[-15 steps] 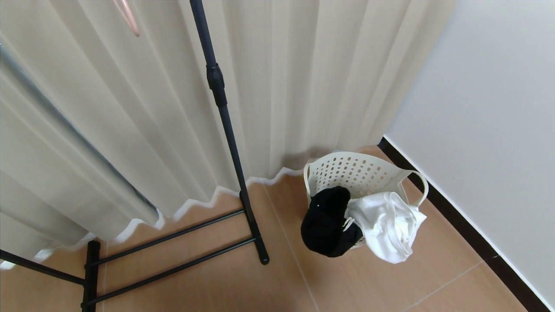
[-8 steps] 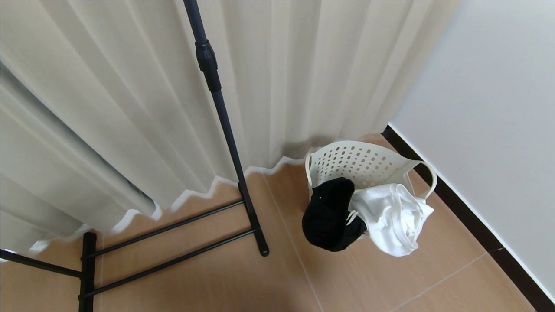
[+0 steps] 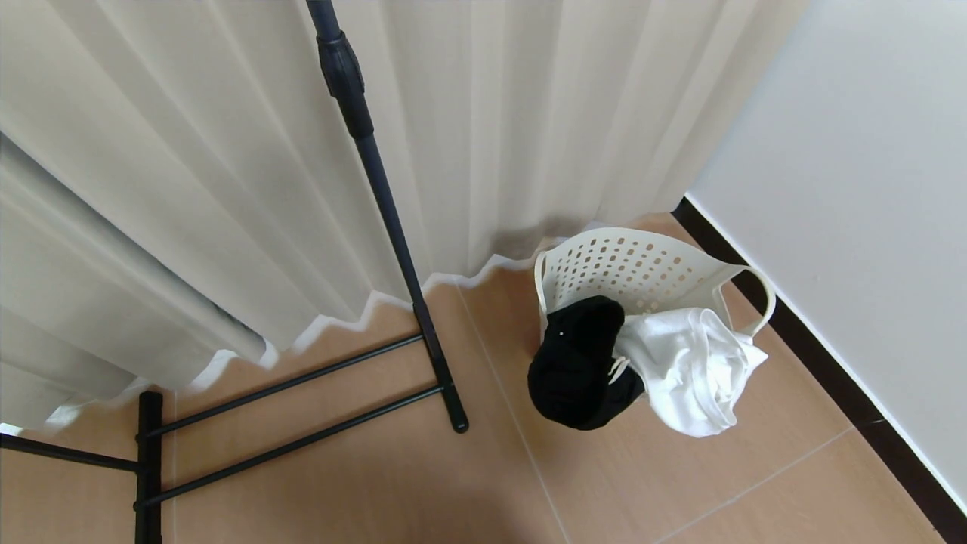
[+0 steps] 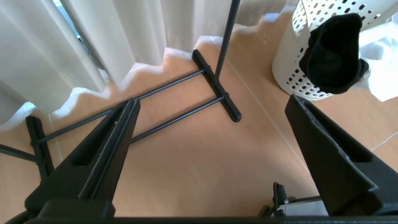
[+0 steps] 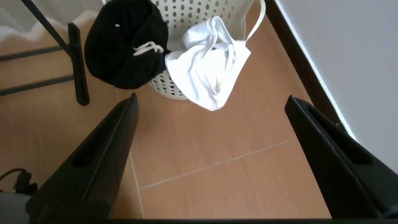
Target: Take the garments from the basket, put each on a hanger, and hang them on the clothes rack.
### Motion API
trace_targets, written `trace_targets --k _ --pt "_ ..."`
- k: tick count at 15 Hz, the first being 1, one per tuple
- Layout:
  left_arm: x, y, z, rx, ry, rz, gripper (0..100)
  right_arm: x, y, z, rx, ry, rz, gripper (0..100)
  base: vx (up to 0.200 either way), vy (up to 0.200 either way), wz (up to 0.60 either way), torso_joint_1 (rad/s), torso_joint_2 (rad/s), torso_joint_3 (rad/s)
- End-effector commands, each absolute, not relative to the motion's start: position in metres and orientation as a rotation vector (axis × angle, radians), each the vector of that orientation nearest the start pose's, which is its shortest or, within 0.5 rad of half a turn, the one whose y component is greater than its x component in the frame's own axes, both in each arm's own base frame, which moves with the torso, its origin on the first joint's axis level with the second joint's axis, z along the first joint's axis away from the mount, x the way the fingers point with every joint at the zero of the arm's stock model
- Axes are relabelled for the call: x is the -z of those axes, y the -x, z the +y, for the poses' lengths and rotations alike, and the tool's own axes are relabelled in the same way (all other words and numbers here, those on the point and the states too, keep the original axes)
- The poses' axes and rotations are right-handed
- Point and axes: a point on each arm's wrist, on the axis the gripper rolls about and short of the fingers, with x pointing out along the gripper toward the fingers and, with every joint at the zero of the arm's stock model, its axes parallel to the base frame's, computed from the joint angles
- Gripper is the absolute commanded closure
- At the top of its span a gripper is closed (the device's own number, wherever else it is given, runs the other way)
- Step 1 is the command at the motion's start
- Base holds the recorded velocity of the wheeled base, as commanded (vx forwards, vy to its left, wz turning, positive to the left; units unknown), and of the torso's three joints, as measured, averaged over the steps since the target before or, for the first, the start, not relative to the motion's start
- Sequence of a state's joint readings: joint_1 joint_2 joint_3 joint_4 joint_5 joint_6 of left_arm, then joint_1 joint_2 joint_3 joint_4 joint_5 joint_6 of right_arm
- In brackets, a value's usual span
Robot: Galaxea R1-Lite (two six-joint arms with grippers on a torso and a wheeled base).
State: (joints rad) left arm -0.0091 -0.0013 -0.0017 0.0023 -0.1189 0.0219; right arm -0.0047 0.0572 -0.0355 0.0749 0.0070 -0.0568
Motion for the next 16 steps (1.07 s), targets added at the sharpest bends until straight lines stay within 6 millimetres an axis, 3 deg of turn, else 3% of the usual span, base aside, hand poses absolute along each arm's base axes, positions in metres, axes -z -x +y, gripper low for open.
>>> trace_targets --k 1,3,4,5,7,8,9,10,12,14,16 --pt "-0.076 0.023 -0.002 0.129 -0.023 -0.001 0 -0.104 -0.002 0.000 -0.043 0.084 0.285 0 0.000 0.000 0.00 0.000 0.00 0.000" --pt "-0.076 0.023 -0.003 0.130 -0.023 -0.003 0 -0.142 -0.054 0.006 -0.164 0.089 0.448 0 0.000 0.000 0.00 0.000 0.00 0.000" --pt "-0.075 0.023 -0.003 0.130 -0.025 -0.002 0 -0.149 -0.069 0.008 -0.182 0.104 0.486 0 0.000 0.000 0.00 0.000 0.00 0.000" --pt "-0.076 0.023 -0.003 0.129 -0.026 -0.003 0 -0.166 -0.105 0.019 -0.256 0.156 0.550 0 0.000 0.000 0.00 0.000 0.00 0.000" --pt "-0.076 0.023 -0.003 0.127 -0.028 -0.003 0 -0.179 -0.161 0.036 -0.288 0.241 0.619 0 0.000 0.000 0.00 0.000 0.00 0.000" --pt "-0.076 0.023 -0.002 0.129 -0.028 -0.003 0 -0.179 -0.187 0.045 -0.288 0.302 0.645 0 0.000 0.000 0.00 0.000 0.00 0.000" --pt "-0.076 0.023 -0.003 0.127 -0.029 -0.003 0 -0.179 -0.228 0.061 -0.275 0.383 0.669 0 0.000 0.000 0.00 0.000 0.00 0.000" --pt "-0.076 0.023 -0.003 0.127 -0.029 -0.003 0 -0.180 -0.249 0.071 -0.263 0.406 0.668 0 0.000 0.000 0.00 0.000 0.00 0.000" --pt "-0.076 0.023 -0.003 0.127 -0.028 -0.003 0 -0.167 -0.320 0.105 -0.194 0.469 0.673 0 0.000 0.000 0.00 0.000 0.00 0.000" --pt "-0.076 0.023 -0.003 0.127 -0.028 -0.003 0 -0.149 -0.367 0.122 -0.152 0.535 0.671 0 0.000 0.000 0.00 0.000 0.00 0.000" --pt "-0.076 0.023 -0.003 0.127 -0.028 -0.003 0 -0.137 -0.400 0.133 -0.110 0.550 0.652 0 0.000 0.000 0.00 0.000 0.00 0.000"
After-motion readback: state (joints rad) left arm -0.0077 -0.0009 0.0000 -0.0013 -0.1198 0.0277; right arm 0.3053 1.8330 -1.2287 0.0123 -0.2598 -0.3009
